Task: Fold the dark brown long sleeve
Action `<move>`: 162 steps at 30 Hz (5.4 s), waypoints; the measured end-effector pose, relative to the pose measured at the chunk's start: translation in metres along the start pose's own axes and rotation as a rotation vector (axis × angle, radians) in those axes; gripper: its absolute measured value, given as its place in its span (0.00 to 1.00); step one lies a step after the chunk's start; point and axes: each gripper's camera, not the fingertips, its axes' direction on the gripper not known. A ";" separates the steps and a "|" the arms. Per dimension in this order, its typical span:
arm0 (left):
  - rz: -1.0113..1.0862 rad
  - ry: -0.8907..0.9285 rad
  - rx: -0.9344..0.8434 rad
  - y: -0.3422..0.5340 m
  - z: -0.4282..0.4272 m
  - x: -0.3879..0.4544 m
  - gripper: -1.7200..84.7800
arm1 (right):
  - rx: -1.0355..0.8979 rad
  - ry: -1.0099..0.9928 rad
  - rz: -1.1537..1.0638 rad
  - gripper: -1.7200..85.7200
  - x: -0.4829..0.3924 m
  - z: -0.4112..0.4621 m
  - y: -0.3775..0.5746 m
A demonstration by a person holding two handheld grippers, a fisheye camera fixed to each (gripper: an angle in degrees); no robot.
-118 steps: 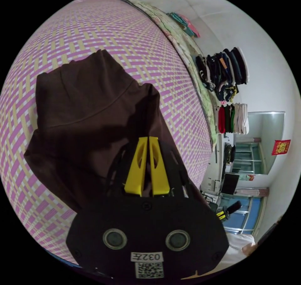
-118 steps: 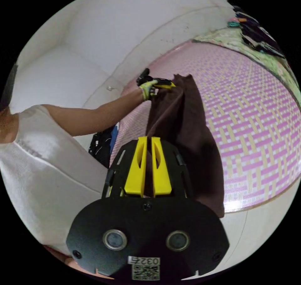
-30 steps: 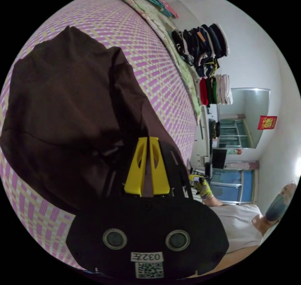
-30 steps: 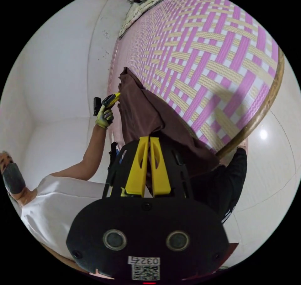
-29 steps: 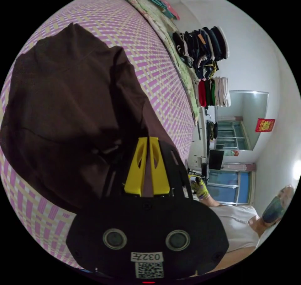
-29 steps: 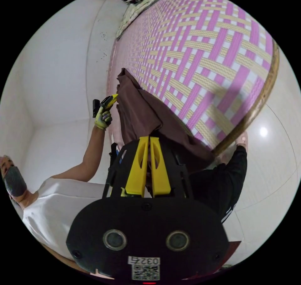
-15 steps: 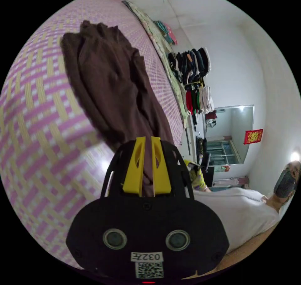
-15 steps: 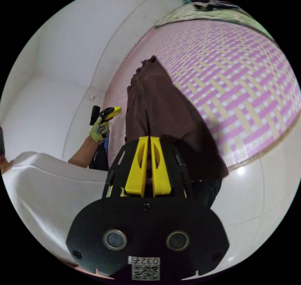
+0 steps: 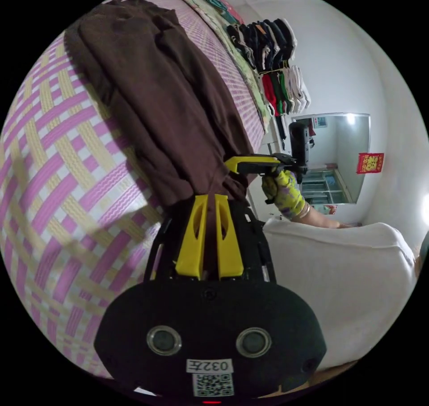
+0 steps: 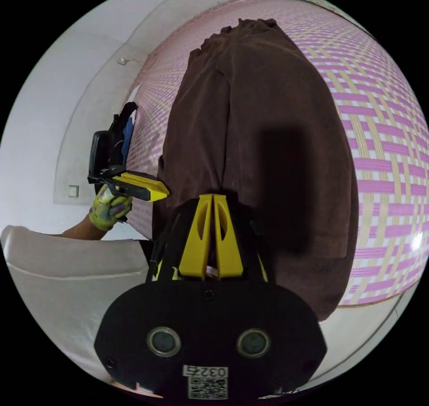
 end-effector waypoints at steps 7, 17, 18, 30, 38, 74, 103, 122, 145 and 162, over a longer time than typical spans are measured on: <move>-0.122 0.002 0.130 0.084 -0.052 -0.021 0.07 | 0.141 -0.054 0.011 0.04 0.014 -0.058 0.027; -0.262 -0.006 0.221 0.153 -0.009 0.009 0.09 | 0.076 -0.154 0.112 0.12 0.156 -0.120 0.033; -0.273 0.000 0.232 0.161 -0.006 0.012 0.09 | 0.038 -0.214 0.106 0.13 0.169 -0.117 0.029; -0.326 0.024 0.297 0.224 0.019 0.029 0.01 | -0.252 -0.455 -0.093 0.10 0.199 -0.089 -0.012; -0.310 0.036 0.331 0.272 0.036 0.060 0.00 | -0.339 -0.506 -0.231 0.01 0.194 -0.109 -0.012; -0.258 0.162 0.382 0.367 0.067 0.039 0.02 | -0.628 -0.378 -0.318 0.03 0.221 -0.098 -0.053; -0.477 0.378 0.723 0.195 -0.118 -0.050 0.08 | -0.132 -0.483 -0.090 0.05 0.244 -0.157 -0.294; -0.255 -0.033 0.738 0.224 -0.051 0.071 0.01 | -0.008 -0.398 -0.057 0.13 0.243 -0.165 -0.196; -0.224 -0.432 0.479 0.081 0.009 0.173 0.01 | -0.107 -0.021 -0.403 0.12 0.138 -0.146 -0.205; -0.185 -0.258 0.421 0.111 -0.005 0.161 0.13 | -0.111 -0.149 -0.343 0.15 0.157 -0.169 -0.187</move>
